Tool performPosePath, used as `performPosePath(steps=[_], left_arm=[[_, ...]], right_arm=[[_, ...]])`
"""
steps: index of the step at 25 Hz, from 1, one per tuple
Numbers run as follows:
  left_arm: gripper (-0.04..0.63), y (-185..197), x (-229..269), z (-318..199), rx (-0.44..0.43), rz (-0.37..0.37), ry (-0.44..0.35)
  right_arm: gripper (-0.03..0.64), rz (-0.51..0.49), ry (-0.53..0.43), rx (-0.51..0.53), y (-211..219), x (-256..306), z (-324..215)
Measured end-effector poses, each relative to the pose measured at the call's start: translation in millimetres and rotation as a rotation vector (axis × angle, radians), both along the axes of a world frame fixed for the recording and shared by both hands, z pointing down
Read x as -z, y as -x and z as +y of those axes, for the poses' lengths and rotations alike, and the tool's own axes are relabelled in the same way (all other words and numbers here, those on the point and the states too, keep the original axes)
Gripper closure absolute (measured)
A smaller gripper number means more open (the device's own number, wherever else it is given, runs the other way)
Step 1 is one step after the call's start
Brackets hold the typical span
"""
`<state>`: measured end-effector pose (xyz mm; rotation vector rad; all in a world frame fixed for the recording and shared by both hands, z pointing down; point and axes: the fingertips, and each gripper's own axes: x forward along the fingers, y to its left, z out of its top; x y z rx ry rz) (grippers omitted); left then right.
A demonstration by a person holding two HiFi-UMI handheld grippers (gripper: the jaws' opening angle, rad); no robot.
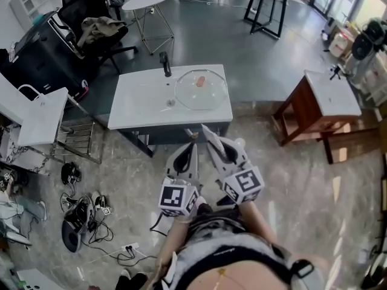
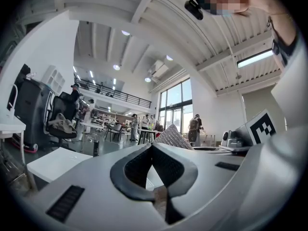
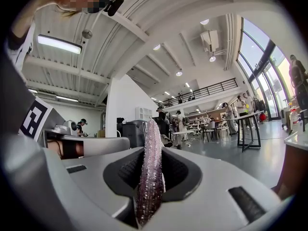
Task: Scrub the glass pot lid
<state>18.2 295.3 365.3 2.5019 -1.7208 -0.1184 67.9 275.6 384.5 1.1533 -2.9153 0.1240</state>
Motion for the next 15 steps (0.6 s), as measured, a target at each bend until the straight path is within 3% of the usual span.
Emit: performPosePath(steps=[9,15], left_arm=[[0.601,10,-11,-17,-0.043,0.025,0.039],[0.601,20,-19,-35,-0.013,0.024,0.052]], right_arm=[[0.534,0.029,0.038,-0.076,-1,-12,-14],[0.534,0.047,0.062,-0.059,6,-19,-37]])
